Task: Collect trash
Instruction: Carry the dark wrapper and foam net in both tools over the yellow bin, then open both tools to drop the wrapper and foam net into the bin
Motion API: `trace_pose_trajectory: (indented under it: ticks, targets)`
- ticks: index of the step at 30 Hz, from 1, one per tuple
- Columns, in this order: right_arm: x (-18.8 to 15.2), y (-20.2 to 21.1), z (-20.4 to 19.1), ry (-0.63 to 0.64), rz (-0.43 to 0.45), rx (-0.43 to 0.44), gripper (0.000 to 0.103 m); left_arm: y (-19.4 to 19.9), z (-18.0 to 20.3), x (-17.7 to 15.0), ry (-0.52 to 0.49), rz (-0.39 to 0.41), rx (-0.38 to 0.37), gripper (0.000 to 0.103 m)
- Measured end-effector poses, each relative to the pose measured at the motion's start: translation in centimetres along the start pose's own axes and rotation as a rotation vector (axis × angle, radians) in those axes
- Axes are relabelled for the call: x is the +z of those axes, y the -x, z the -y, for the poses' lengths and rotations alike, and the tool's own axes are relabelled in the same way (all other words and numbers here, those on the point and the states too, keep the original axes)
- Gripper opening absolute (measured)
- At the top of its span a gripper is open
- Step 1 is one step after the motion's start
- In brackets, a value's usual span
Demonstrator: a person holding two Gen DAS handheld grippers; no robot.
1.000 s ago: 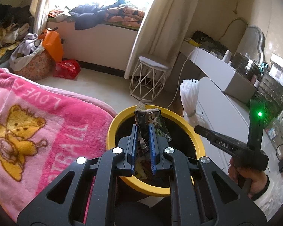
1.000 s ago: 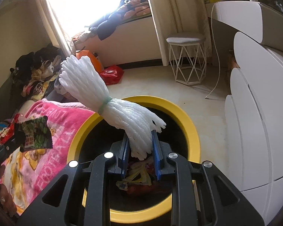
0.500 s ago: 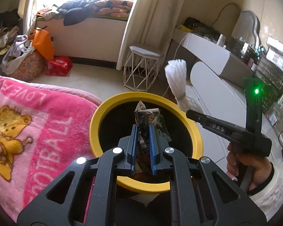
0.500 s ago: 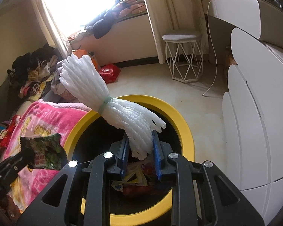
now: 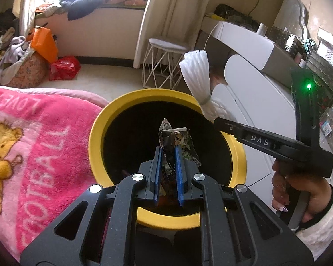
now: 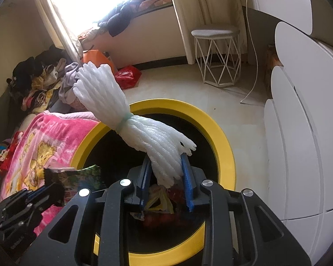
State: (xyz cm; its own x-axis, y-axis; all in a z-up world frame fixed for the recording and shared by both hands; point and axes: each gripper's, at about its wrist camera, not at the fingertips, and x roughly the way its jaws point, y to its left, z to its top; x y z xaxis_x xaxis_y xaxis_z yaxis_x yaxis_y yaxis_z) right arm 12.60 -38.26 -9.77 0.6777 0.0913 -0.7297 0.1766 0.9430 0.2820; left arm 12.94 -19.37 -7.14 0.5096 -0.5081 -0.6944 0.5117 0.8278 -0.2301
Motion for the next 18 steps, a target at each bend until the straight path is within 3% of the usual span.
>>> trace_pose_trajectory:
  ticks: [11, 18]
  targets:
    - [-0.1, -0.4, 0.7, -0.019, -0.015, -0.001, 0.033, -2.9, 0.1, 0.5, 0.007, -0.060, 0.001, 0.009]
    - [-0.1, 0.0, 1.3, -0.034, -0.007, 0.001, 0.045, -3.0, 0.0, 0.8, 0.015, -0.057, 0.020, 0.042]
